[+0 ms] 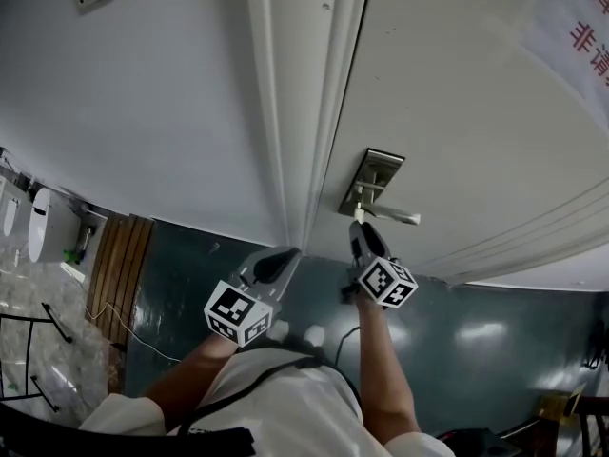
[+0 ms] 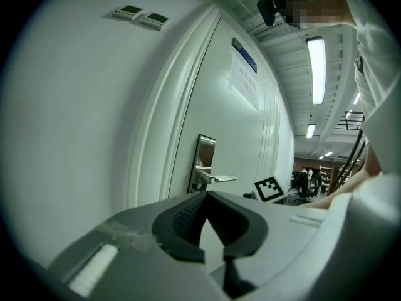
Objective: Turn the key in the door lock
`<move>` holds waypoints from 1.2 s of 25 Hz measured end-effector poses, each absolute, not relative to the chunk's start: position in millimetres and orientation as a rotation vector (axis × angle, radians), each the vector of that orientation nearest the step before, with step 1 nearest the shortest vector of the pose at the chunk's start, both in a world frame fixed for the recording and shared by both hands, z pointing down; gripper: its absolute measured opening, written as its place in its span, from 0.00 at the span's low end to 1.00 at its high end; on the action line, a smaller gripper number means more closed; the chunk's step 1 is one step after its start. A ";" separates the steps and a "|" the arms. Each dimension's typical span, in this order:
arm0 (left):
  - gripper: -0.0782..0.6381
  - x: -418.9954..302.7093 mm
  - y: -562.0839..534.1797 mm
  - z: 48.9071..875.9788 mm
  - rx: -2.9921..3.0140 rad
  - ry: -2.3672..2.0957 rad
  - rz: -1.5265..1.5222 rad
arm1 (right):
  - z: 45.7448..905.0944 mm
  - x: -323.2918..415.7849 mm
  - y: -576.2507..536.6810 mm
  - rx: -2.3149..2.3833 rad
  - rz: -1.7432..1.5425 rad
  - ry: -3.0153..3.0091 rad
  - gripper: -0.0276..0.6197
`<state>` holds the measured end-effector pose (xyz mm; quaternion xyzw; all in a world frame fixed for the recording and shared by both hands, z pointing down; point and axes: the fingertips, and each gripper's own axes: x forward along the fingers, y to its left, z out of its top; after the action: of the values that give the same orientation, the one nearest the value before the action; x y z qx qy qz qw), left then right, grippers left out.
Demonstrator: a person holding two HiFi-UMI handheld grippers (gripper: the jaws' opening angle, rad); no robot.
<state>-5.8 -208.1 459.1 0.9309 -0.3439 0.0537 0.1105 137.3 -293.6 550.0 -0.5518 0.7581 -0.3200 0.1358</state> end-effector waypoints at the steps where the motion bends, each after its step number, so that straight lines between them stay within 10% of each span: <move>1: 0.12 -5.8 -207.7 459.3 2.734 -1.012 0.158 | 550.5 138.9 -296.0 -1.558 -0.966 2.151 0.24; 30: 0.12 -19.7 -211.6 460.2 2.734 -1.039 0.162 | 551.2 134.9 -315.6 -1.661 -0.967 2.114 0.12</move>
<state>-19.7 -211.6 460.2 0.9280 -0.3528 0.0552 0.1061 134.9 -315.6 551.2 -0.5754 0.7326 -0.3350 0.1417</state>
